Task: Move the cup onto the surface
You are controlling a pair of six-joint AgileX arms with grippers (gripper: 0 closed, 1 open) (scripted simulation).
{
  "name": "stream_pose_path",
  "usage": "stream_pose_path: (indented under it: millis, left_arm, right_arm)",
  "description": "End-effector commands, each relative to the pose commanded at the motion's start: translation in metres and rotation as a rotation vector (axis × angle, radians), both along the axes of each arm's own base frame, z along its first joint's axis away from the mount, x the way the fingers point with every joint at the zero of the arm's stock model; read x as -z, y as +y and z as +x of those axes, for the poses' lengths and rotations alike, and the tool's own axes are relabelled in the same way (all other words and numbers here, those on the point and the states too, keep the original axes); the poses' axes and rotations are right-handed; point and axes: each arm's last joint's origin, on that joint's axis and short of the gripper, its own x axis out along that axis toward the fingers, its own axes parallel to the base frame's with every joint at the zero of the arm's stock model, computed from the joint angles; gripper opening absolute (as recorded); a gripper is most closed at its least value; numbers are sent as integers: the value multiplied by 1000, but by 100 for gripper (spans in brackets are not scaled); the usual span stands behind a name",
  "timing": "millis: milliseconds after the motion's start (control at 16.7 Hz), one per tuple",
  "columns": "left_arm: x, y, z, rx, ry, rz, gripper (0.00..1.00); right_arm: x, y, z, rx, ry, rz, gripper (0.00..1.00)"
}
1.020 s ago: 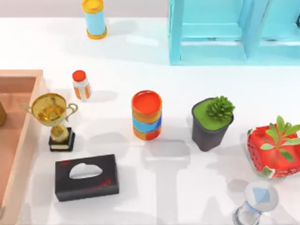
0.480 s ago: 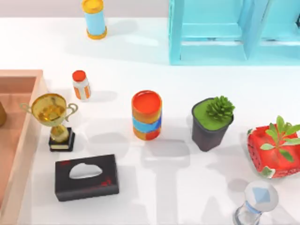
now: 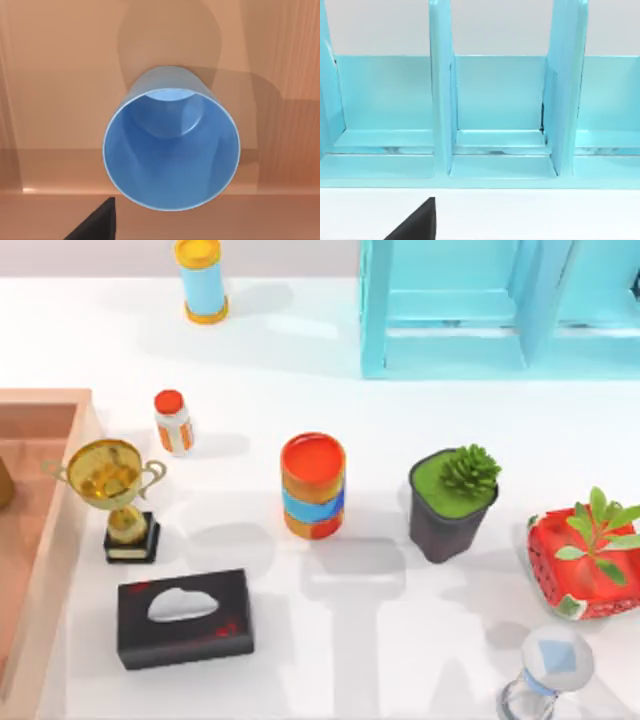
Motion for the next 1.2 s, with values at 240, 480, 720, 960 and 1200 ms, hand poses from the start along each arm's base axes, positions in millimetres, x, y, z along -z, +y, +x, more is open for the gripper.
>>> stream_pose_path:
  millis: [240,480,720,960,1200]
  left_arm:
    - [35,1,2,0,0,0,100]
    - [68,0,-1,0,0,0,100]
    - [79,0,-3,0,0,0,100]
    - [79,0,-3,0,0,0,92]
    - [79,0,-3,0,0,0,62]
  right_arm:
    - [0,0,0,0,0,0,100]
    - [0,0,0,0,0,0,100]
    - [0,0,0,0,0,0,100]
    - [0,0,0,0,0,0,100]
    - [0,0,0,0,0,0,100]
